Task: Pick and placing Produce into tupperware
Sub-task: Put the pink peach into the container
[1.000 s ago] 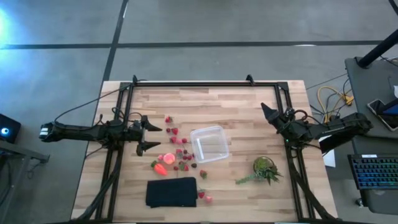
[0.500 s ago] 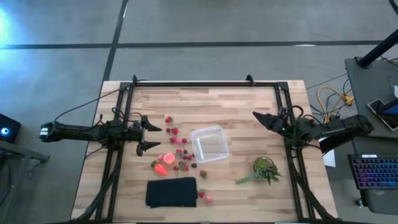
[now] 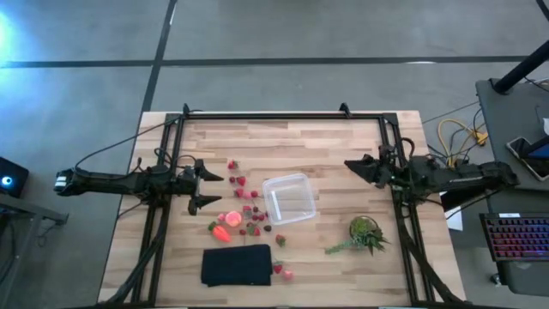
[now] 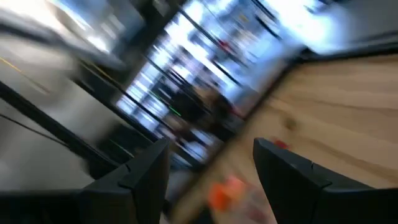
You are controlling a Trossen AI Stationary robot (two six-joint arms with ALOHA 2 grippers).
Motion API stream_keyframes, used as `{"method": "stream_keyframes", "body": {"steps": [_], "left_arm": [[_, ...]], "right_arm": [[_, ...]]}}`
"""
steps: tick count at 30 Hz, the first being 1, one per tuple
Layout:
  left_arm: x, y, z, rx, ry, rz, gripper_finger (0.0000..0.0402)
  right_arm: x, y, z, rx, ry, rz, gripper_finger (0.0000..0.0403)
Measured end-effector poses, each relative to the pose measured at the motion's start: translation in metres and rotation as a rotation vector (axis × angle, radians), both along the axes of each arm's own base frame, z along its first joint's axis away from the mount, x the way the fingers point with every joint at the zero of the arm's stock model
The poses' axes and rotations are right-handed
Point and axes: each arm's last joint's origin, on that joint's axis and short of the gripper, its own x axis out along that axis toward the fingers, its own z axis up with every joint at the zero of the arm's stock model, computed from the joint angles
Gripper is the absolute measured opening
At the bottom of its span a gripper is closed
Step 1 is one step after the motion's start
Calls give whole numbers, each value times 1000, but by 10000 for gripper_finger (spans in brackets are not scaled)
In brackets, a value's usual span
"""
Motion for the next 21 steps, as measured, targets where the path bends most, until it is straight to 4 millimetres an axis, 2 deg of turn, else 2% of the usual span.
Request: {"method": "stream_keyframes", "body": {"steps": [5,8,11,13,17,21], "left_arm": [[0,0,0,0,0,0,310],[0,0,0,0,0,0,310],[0,0,0,0,0,0,310],[0,0,0,0,0,0,310],[0,0,0,0,0,0,310],[0,0,0,0,0,0,310]], "right_arm": [[16,-1,40,-145,394,-2,221],[33,-2,53,-209,635,16,221],[54,0,49,-210,851,85,221],[70,6,43,-194,945,202,221],[102,25,32,-226,1025,401,221],[124,36,24,-310,1103,452,221]]}}
